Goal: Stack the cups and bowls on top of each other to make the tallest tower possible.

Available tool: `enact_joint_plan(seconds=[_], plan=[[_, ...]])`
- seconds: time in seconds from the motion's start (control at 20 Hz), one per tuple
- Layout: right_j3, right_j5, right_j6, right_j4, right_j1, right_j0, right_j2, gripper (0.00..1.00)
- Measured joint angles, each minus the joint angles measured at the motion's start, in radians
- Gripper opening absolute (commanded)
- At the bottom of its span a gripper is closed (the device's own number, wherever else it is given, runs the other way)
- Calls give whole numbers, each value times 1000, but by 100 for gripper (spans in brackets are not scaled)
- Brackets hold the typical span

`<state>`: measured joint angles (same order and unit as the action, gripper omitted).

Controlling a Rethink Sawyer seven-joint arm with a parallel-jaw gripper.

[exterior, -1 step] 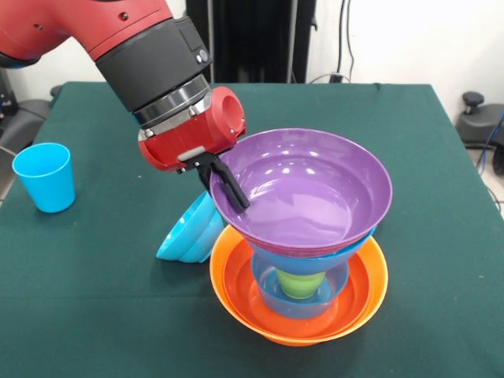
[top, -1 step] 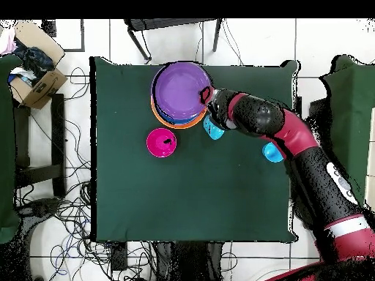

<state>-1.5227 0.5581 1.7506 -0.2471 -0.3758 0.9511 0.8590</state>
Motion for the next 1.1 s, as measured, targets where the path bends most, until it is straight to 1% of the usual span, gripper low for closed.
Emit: enact_joint_plan(seconds=[0.05,1.1], plan=[[0,0,0,0,0,0,0,100],[0,0,0,-3,0,0,2,100]])
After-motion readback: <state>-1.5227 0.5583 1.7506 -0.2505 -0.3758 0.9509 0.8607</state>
